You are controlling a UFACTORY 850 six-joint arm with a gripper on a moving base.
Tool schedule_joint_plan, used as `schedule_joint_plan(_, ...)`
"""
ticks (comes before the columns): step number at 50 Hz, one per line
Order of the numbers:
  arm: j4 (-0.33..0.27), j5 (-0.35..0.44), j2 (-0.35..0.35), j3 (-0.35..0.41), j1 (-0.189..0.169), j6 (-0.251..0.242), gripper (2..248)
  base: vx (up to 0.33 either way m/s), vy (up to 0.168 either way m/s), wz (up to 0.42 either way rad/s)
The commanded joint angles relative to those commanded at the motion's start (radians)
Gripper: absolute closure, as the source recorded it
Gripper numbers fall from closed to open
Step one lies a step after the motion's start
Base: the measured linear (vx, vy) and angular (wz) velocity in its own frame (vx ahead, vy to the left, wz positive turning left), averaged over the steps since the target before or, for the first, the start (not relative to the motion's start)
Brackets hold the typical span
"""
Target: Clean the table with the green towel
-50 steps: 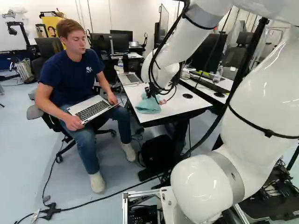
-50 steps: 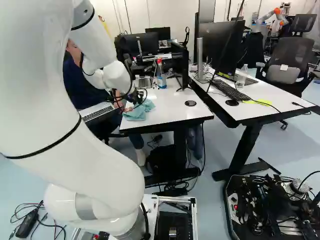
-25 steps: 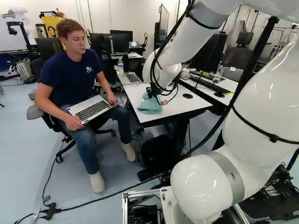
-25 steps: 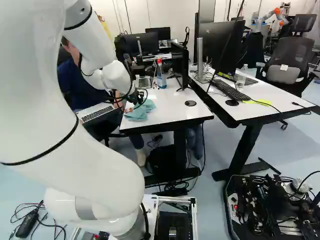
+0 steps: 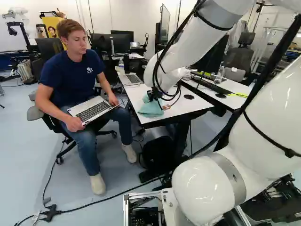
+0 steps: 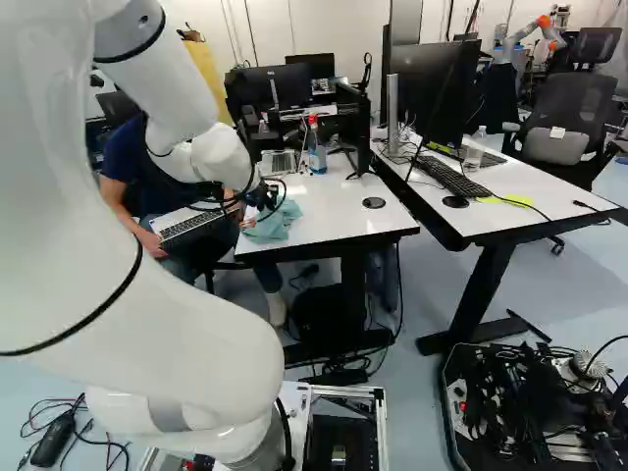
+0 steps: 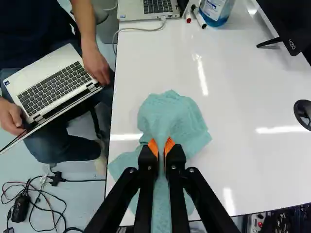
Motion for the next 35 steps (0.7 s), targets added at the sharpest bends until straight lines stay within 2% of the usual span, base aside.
schedule_joint_plan(17,0.012,0.0,0.055,0.05,-0.003,0.0,215,0.0,0.0,0.0)
schedule_joint_plan(35,0.028,-0.007,0.077,0.069,-0.014,0.0,215,0.0,0.0,0.0)
